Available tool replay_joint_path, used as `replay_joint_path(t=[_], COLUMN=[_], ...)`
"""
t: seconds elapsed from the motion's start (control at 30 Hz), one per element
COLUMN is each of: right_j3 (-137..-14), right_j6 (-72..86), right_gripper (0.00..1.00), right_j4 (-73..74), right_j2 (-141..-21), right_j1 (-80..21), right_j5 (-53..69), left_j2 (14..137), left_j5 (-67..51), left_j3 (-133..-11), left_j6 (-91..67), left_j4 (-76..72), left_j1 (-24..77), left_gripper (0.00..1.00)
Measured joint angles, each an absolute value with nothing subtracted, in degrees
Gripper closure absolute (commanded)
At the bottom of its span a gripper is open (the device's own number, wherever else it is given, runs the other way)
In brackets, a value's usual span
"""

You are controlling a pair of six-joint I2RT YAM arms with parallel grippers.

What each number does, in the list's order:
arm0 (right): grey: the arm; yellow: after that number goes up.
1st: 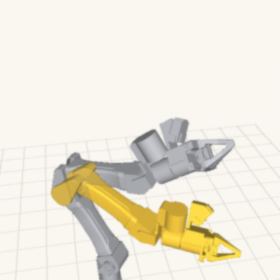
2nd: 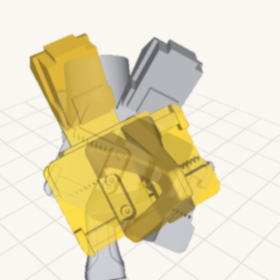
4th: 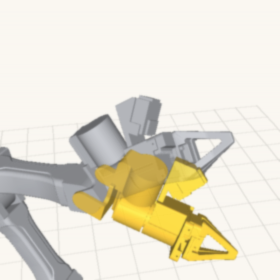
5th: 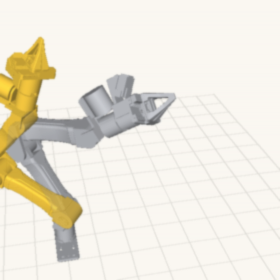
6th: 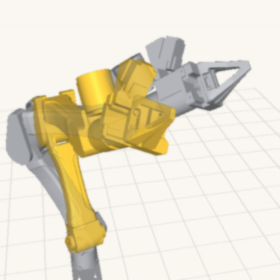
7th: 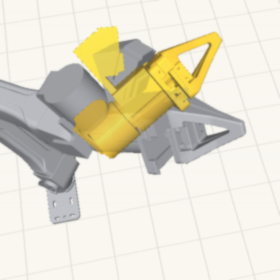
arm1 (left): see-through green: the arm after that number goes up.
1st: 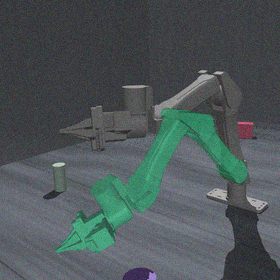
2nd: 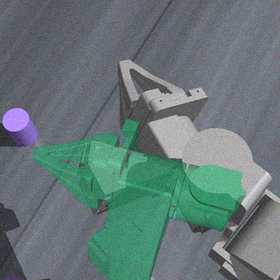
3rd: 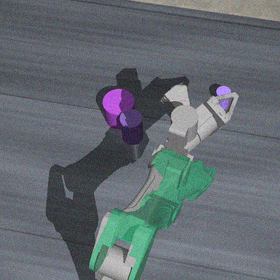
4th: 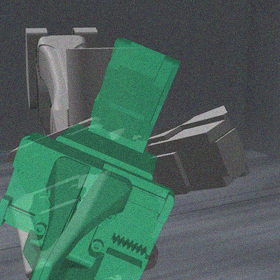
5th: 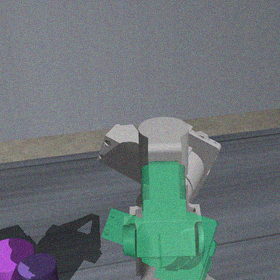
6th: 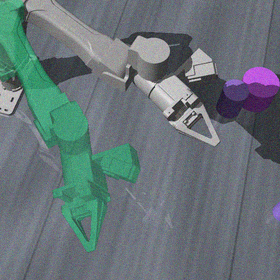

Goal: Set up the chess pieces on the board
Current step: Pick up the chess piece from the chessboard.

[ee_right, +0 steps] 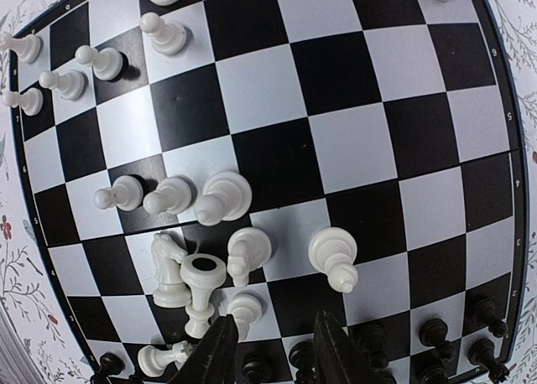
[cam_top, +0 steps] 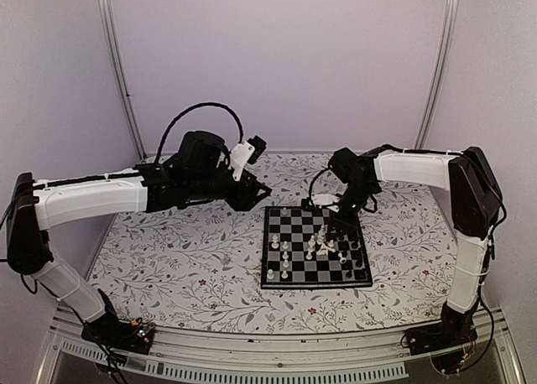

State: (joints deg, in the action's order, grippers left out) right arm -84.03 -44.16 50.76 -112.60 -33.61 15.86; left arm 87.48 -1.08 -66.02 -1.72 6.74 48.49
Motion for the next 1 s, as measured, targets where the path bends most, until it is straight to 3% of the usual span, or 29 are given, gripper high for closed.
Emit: replay_joint_path(t=[0.53, 0.73, 1.0], right_j3=[-84.03, -84.01, -83.99], right_j6=[-44.18, -44.16, -43.9], right_gripper=[0.65, 0.72, 0.91], right_j4=[52.23, 52.21, 52.34], right_j2=[-112.9, -114.24, -114.83], right_j1=[-33.65, -33.65, -33.65], right_j5=[17.26, 16.4, 15.7], left_j2=[88.31, 88.44, 88.44], left_j5=[-1.06, -1.02, -0.86], left_j3=[-66.39, -66.39, -66.39], left_j6=[-1.67, -1.5, -1.45], left_j4=[6.74, 6.72, 6.72], left_j1=[48.51, 48.51, 48.53], left_gripper=[0.43, 0.43, 0.43])
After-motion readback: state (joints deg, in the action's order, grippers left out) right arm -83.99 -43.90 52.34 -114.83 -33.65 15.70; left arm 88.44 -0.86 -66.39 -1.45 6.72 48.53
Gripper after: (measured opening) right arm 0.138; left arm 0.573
